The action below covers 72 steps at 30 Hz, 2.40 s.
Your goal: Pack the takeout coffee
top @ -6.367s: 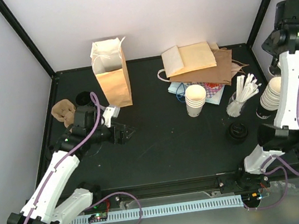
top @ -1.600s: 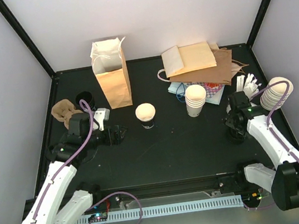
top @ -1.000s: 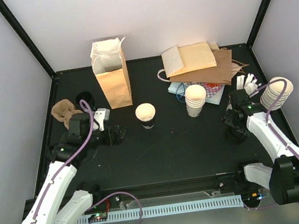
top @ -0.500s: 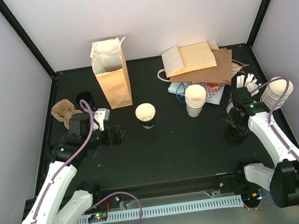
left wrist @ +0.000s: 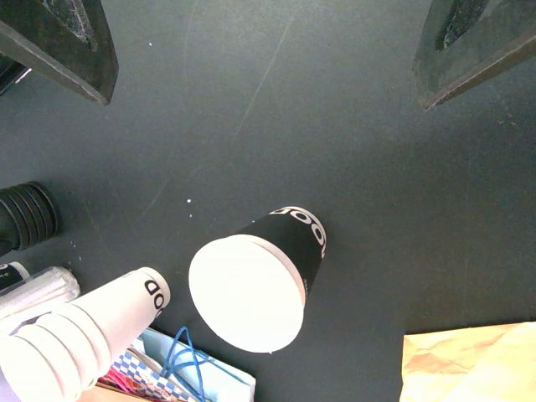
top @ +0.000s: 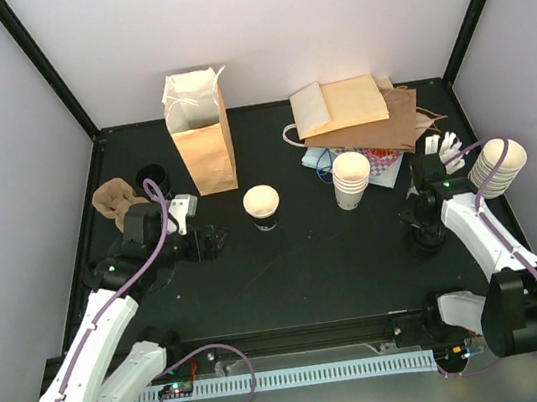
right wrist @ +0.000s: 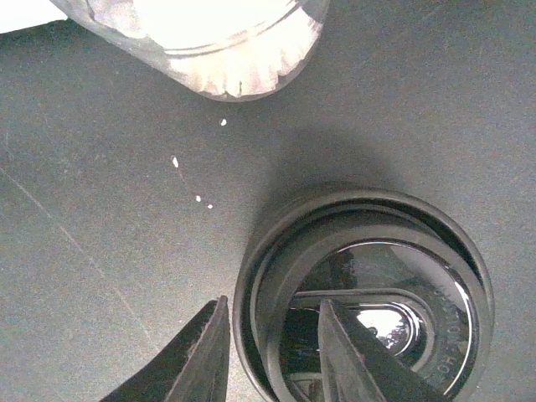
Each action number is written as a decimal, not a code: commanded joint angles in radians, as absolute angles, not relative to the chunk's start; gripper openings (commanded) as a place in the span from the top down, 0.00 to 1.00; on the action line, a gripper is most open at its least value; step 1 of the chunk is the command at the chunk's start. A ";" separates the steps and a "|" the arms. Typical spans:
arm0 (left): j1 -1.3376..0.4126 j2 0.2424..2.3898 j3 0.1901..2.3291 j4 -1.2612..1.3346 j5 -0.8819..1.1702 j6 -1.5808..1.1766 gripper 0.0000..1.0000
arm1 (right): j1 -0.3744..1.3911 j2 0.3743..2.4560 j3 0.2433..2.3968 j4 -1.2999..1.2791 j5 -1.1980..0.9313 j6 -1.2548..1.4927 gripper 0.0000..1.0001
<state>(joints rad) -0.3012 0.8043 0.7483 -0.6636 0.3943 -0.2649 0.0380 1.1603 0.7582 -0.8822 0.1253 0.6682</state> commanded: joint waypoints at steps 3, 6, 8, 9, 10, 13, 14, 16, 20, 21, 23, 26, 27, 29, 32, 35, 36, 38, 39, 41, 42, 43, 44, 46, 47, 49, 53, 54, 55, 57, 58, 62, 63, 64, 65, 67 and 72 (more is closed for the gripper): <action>-0.295 0.798 0.752 -0.644 0.405 -0.256 0.01 | 0.034 1.174 0.776 -0.861 0.106 0.655 0.76; -0.295 0.801 0.752 -0.643 0.405 -0.255 0.01 | 0.033 1.174 0.774 -0.862 0.106 0.655 0.80; -0.295 0.801 0.751 -0.642 0.405 -0.256 0.01 | 0.033 1.172 0.776 -0.867 0.108 0.654 0.85; -0.295 0.801 0.752 -0.642 0.405 -0.256 0.01 | 0.034 1.171 0.777 -0.870 0.111 0.655 0.86; -0.295 0.801 0.752 -0.642 0.405 -0.256 0.01 | 0.034 1.167 0.779 -0.873 0.113 0.655 0.89; -0.295 0.802 0.751 -0.642 0.404 -0.256 0.01 | 0.034 1.159 0.787 -0.887 0.116 0.656 0.94; -0.295 0.802 0.752 -0.642 0.404 -0.256 0.01 | 0.034 1.154 0.792 -0.892 0.116 0.656 0.94; -0.295 0.801 0.752 -0.643 0.404 -0.256 0.01 | 0.034 1.144 0.800 -0.903 0.117 0.655 0.95; -0.295 0.801 0.752 -0.642 0.405 -0.256 0.01 | 0.034 1.123 0.827 -0.929 0.124 0.655 0.95; -0.295 0.801 0.752 -0.643 0.405 -0.256 0.01 | 0.034 1.118 0.834 -0.941 0.124 0.655 0.95; -0.295 0.800 0.752 -0.641 0.405 -0.255 0.01 | 0.034 1.112 0.848 -0.956 0.124 0.654 0.95; -0.295 0.800 0.751 -0.642 0.406 -0.255 0.01 | 0.033 1.101 0.859 -0.965 0.123 0.646 0.95; -0.295 0.799 0.752 -0.642 0.406 -0.256 0.01 | 0.034 1.102 0.859 -0.963 0.123 0.644 0.94; -0.295 0.799 0.752 -0.642 0.406 -0.256 0.01 | 0.034 1.113 0.851 -0.958 0.117 0.641 0.94; -0.295 0.799 0.752 -0.642 0.406 -0.256 0.01 | 0.036 1.132 0.834 -0.953 0.131 0.643 0.95; -0.295 0.798 0.752 -0.641 0.408 -0.256 0.01 | 0.072 1.124 0.856 -0.977 0.203 0.670 0.99; -0.295 0.798 0.751 -0.641 0.408 -0.255 0.01 | 0.076 1.118 0.854 -0.971 0.199 0.669 0.99; -0.295 0.798 0.751 -0.640 0.410 -0.256 0.01 | 0.077 1.118 0.849 -0.962 0.184 0.663 0.99; -0.295 0.799 0.750 -0.641 0.408 -0.255 0.01 | 0.077 1.126 0.848 -0.961 0.172 0.657 0.99; -0.295 0.801 0.750 -0.641 0.410 -0.256 0.01 | 0.074 1.147 0.834 -0.936 0.096 0.638 0.98; -0.295 0.802 0.751 -0.640 0.410 -0.256 0.01 | 0.071 1.158 0.818 -0.906 0.010 0.607 0.98; -0.295 0.802 0.750 -0.640 0.411 -0.256 0.01 | 0.078 1.179 0.829 -0.926 0.009 0.619 0.99; -0.295 0.802 0.750 -0.638 0.412 -0.256 0.01 | 0.110 1.197 0.847 -0.951 0.090 0.639 0.99; -0.295 0.802 0.752 -0.641 0.411 -0.255 0.01 | 0.151 1.209 0.879 -1.006 0.236 0.680 0.99; -0.295 0.802 0.752 -0.641 0.411 -0.256 0.01 | 0.153 1.209 0.889 -1.020 0.267 0.696 0.99; -0.295 0.800 0.752 -0.644 0.412 -0.254 0.01 | 0.158 1.197 0.887 -1.005 0.257 0.692 0.99; -0.295 0.800 0.750 -0.639 0.411 -0.255 0.01 | 0.158 1.189 0.909 -1.035 0.300 0.715 0.99; -0.295 0.802 0.750 -0.638 0.412 -0.255 0.01 | 0.158 1.185 0.907 -1.027 0.289 0.705 0.99; -0.295 0.804 0.751 -0.638 0.413 -0.254 0.01 | 0.158 1.178 0.900 -1.011 0.279 0.699 0.99; -0.295 0.807 0.752 -0.637 0.415 -0.254 0.01 | 0.158 1.174 0.895 -1.018 0.281 0.713 0.99; -0.295 0.808 0.752 -0.637 0.415 -0.253 0.01 | 0.158 1.173 0.883 -0.994 0.252 0.697 0.99; -0.295 0.806 0.753 -0.640 0.414 -0.253 0.01 | 0.157 1.182 0.856 -0.974 0.221 0.713 0.99; -0.295 0.804 0.752 -0.641 0.414 -0.253 0.01 | 0.158 1.186 0.859 -0.994 0.245 0.742 0.99; -0.295 0.803 0.752 -0.641 0.414 -0.252 0.01 | 0.159 1.186 0.850 -0.989 0.247 0.743 0.99; -0.295 0.802 0.753 -0.642 0.414 -0.253 0.01 | 0.158 1.182 0.842 -0.965 0.231 0.733 0.99; -0.295 0.801 0.752 -0.641 0.414 -0.252 0.01 | 0.160 1.185 0.847 -0.990 0.243 0.766 0.99; -0.294 0.798 0.752 -0.643 0.412 -0.253 0.01 | 0.157 1.087 0.749 -0.860 0.229 0.764 0.94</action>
<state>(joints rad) -0.3012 0.8051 0.7483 -0.6632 0.3973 -0.2646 0.1532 1.1725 0.8379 -0.9756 0.2237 0.7380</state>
